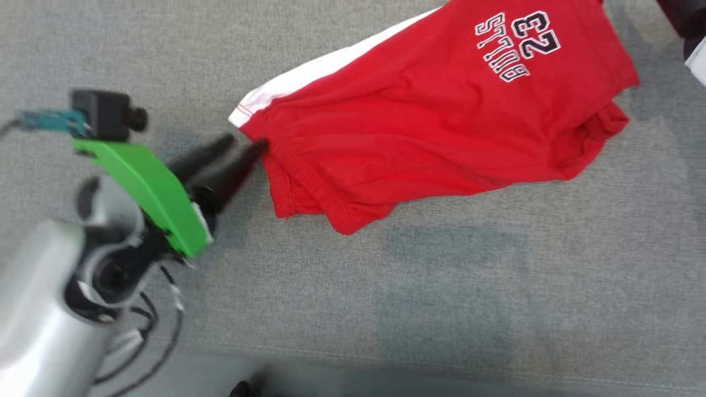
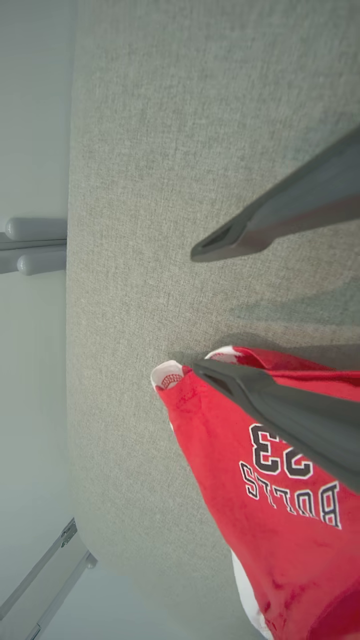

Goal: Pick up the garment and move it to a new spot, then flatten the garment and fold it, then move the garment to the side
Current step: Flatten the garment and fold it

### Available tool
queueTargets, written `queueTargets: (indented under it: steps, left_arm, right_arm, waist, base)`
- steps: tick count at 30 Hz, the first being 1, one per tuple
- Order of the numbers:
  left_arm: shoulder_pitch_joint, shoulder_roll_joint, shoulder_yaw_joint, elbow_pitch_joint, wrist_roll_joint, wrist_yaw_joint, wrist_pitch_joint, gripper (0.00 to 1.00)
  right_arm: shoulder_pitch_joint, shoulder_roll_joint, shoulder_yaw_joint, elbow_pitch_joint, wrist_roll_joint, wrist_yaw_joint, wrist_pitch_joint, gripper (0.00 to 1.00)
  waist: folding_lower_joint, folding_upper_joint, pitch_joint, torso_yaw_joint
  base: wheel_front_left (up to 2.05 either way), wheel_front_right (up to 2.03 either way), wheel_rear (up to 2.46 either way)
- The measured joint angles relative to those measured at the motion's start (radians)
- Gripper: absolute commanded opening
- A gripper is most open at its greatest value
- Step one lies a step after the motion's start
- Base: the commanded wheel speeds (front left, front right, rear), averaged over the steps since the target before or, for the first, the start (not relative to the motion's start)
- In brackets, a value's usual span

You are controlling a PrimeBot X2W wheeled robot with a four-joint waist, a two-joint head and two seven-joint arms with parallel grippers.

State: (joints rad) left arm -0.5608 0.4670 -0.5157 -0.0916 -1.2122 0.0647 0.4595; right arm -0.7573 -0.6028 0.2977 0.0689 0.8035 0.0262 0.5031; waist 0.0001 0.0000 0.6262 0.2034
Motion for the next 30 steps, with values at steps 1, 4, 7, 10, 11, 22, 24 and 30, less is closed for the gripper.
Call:
queueTargets:
  steps: [1,4,7,10,11,22,24,30]
  left_arm:
    - [0.021,-0.020,-0.008,-0.002,-0.013,0.000,-0.003,1.00]
    - [0.069,-0.056,-0.035,-0.001,-0.019,0.000,-0.020,1.00]
    - [0.093,-0.054,-0.043,-0.007,-0.007,-0.012,-0.044,1.00]
    - [0.114,-0.044,-0.033,-0.033,0.035,-0.013,-0.103,1.00]
    - [0.119,-0.035,-0.021,-0.043,0.072,-0.012,-0.134,1.00]
    - [0.272,-0.132,0.011,-0.061,0.166,0.034,-0.340,1.00]
    - [0.295,-0.164,-0.032,-0.053,0.149,0.034,-0.328,1.00]
    - [0.309,-0.199,-0.091,-0.012,0.118,0.047,-0.284,1.00]
  right_arm:
    - [0.013,0.007,-0.002,0.012,0.006,0.000,-0.008,1.00]
    - [0.047,0.040,-0.001,0.040,0.026,0.000,-0.032,1.00]
    - [0.087,0.076,0.010,0.066,0.051,0.009,-0.047,1.00]
    - [0.126,0.090,0.020,0.084,0.053,0.017,-0.058,1.00]
    - [0.138,0.092,0.020,0.089,0.060,0.017,-0.061,1.00]
    - [0.245,0.113,-0.020,0.168,0.126,-0.030,-0.067,1.00]
    - [0.253,0.119,-0.020,0.168,0.131,-0.037,-0.061,1.00]
    - [0.254,0.162,0.022,0.166,0.133,-0.046,-0.034,1.00]
  waist:
    - [-0.0001,0.0000,-0.013,-0.004]
    - [-0.0001,0.0000,-0.053,-0.016]
    - [-0.0001,0.0000,-0.094,-0.027]
    - [-0.0001,0.0000,-0.136,-0.038]
    - [-0.0001,0.0000,-0.150,-0.041]
    - [-0.0001,0.0000,-0.298,-0.039]
    - [-0.0002,0.0000,-0.312,-0.022]
    - [-0.0002,0.0000,-0.328,0.027]
  base:
    - [0.00,0.00,0.00]
    - [0.00,0.00,0.00]
    - [0.00,0.00,0.00]
    - [0.00,0.00,0.00]
    - [0.00,0.00,0.00]
    - [0.00,0.00,0.00]
    - [0.00,0.00,0.00]
    - [0.00,0.00,0.00]
